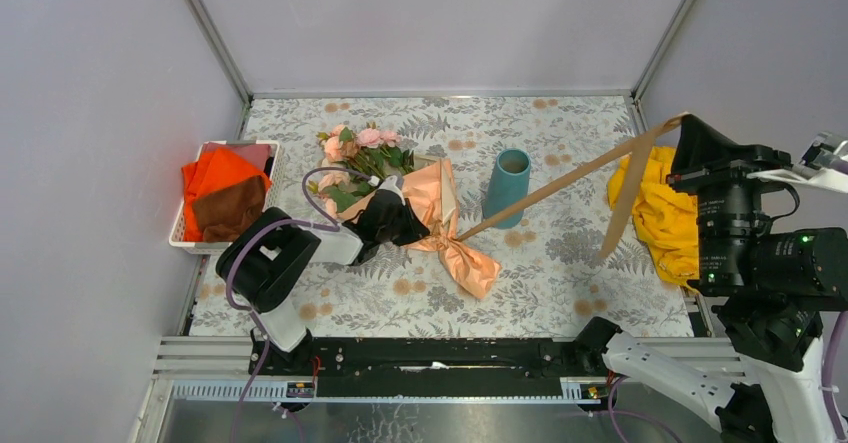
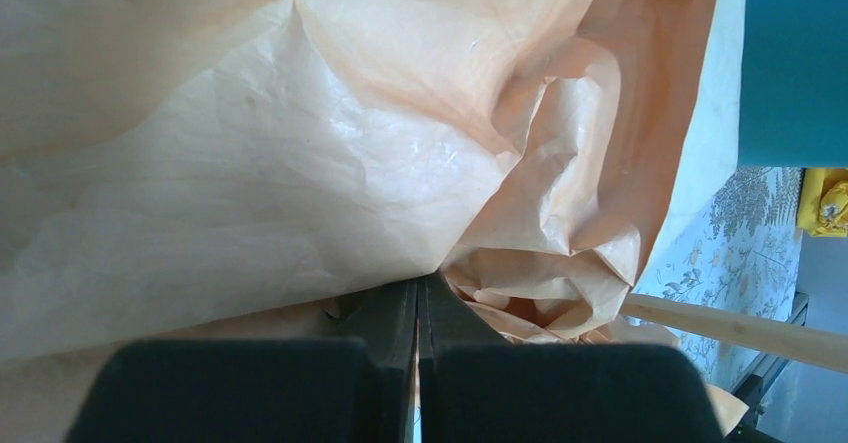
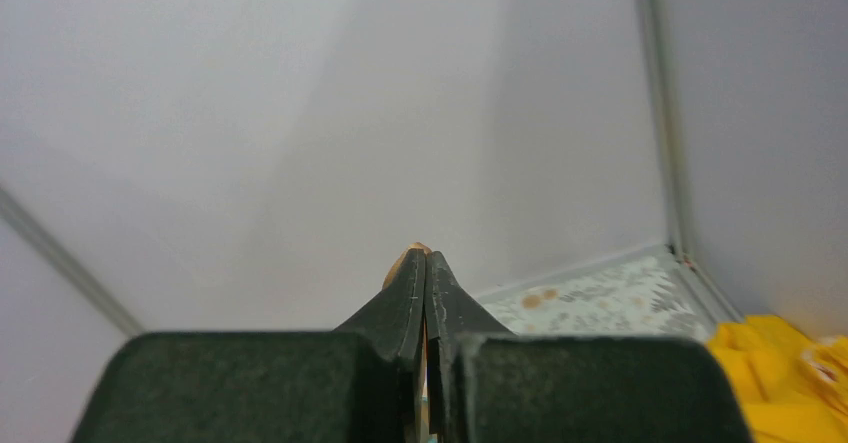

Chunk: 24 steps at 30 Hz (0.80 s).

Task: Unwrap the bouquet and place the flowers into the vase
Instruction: Untie the ribbon from the wrapping paper, then place the ribbon at the center of the board.

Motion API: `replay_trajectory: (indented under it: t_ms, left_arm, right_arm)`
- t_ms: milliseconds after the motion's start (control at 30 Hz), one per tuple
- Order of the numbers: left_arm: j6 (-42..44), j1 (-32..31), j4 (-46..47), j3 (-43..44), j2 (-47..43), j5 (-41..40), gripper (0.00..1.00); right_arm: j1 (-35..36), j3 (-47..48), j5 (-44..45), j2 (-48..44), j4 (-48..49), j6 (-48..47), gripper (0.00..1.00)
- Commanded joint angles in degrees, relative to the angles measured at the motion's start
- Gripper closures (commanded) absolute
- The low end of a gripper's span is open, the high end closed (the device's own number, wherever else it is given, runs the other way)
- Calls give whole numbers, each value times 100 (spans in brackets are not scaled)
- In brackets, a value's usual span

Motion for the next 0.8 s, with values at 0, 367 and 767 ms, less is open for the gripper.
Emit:
replay_trajectory:
  t_ms: [0,367,767]
  left_arm:
    - [231,-105,-1088,-78,58,-125,100]
    - [400,-268,-2285,499,-1140,-501,100]
    - [472,-263,-3364,829,-2556,-992,100]
  right_arm:
    - [27,398,1430,542,-148,-384,100]
    - [-39,423,3096,1924,-434,-697,99]
    - [-3187,660,-689,3134,-2979,1974,99]
